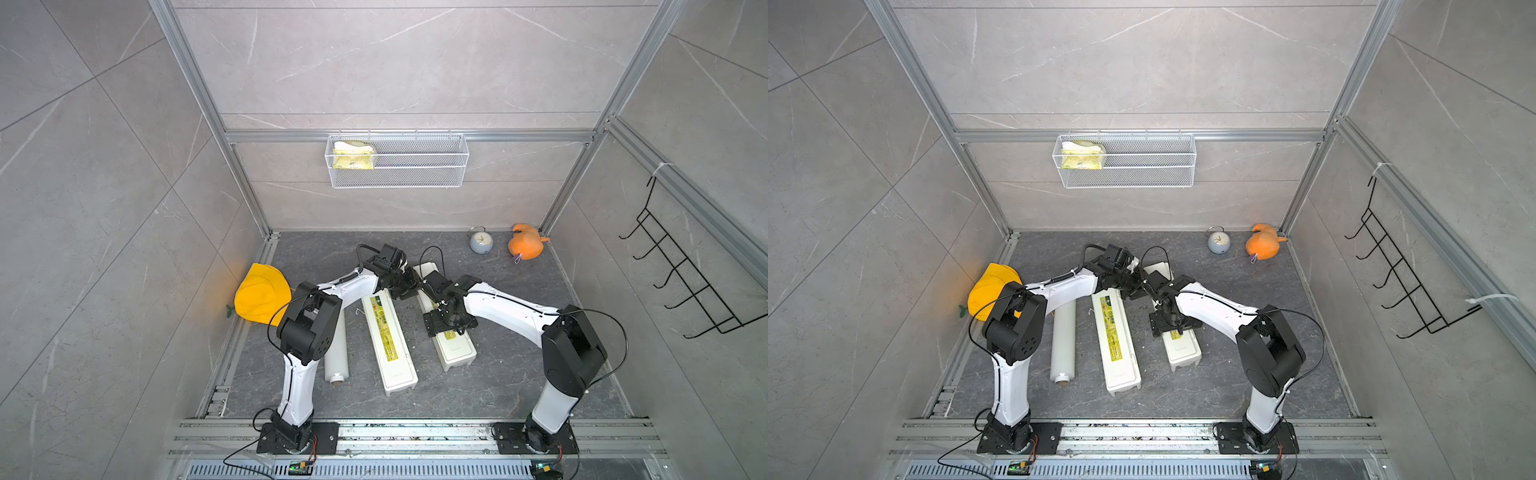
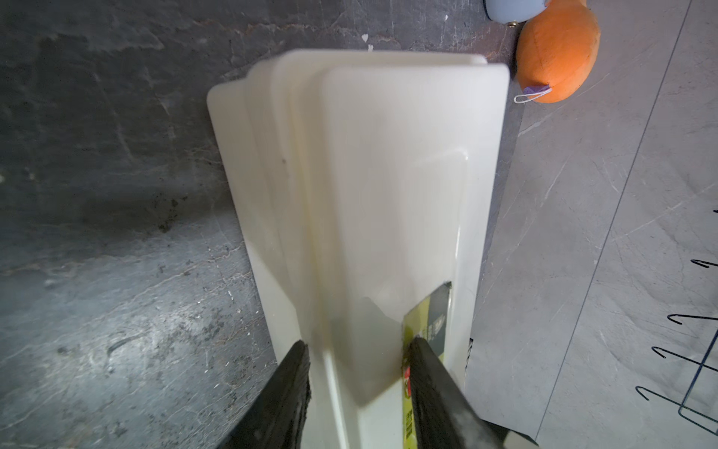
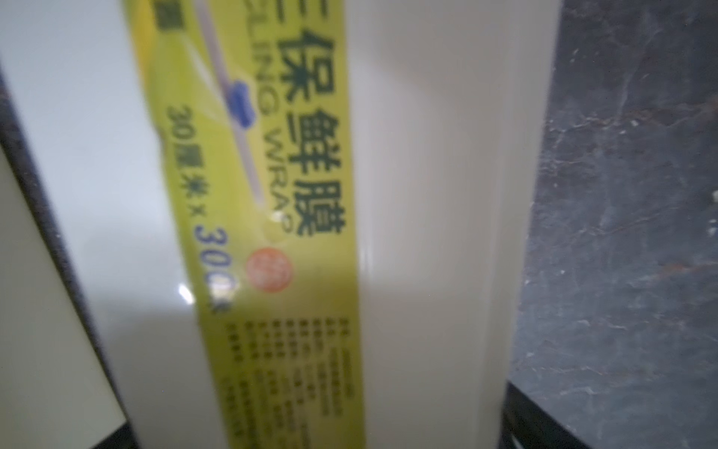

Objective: Put plastic wrap rolls into dispensers
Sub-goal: Close the lid on the plastic wrap cutting box.

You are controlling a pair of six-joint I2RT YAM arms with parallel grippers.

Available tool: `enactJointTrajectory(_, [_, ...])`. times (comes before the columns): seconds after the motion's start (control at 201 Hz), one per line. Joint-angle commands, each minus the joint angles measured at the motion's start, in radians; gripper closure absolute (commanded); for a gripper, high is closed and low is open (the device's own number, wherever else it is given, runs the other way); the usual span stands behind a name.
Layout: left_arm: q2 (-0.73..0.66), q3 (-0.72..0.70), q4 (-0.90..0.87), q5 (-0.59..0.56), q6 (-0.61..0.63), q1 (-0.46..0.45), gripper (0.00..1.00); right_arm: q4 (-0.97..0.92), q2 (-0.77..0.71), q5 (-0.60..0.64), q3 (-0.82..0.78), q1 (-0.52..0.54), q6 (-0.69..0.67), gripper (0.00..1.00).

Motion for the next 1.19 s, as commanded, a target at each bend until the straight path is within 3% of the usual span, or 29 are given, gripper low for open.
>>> enactJointTrajectory(0.0, [0.076, -0.032, -0.146, -0.105, 0.004, -0.007, 0.56, -0.064, 0.008, 0.075, 0.054, 0.002, -0.035, 0.01])
enactJointTrajectory(0.333, [0.098, -0.005, -0.177, -0.108, 0.021, -0.011, 0.56, -0.083, -0.037, 0.005, 0.077, 0.002, -0.078, 0.01])
enactJointTrajectory(0.533, [0.103, -0.004, -0.168, -0.108, 0.01, -0.013, 0.56, -0.085, -0.131, -0.161, 0.1, -0.027, -0.165, 0.0])
enactJointTrajectory(0.841, [0.101, 0.001, -0.169, -0.101, -0.001, -0.027, 0.56, 0.062, -0.253, -0.445, -0.162, -0.242, -0.233, 0.03])
enactJointTrajectory(1.189, [0.079, -0.007, -0.17, -0.079, -0.028, -0.073, 0.55, 0.321, -0.214, -0.723, -0.404, -0.354, -0.164, 0.15])
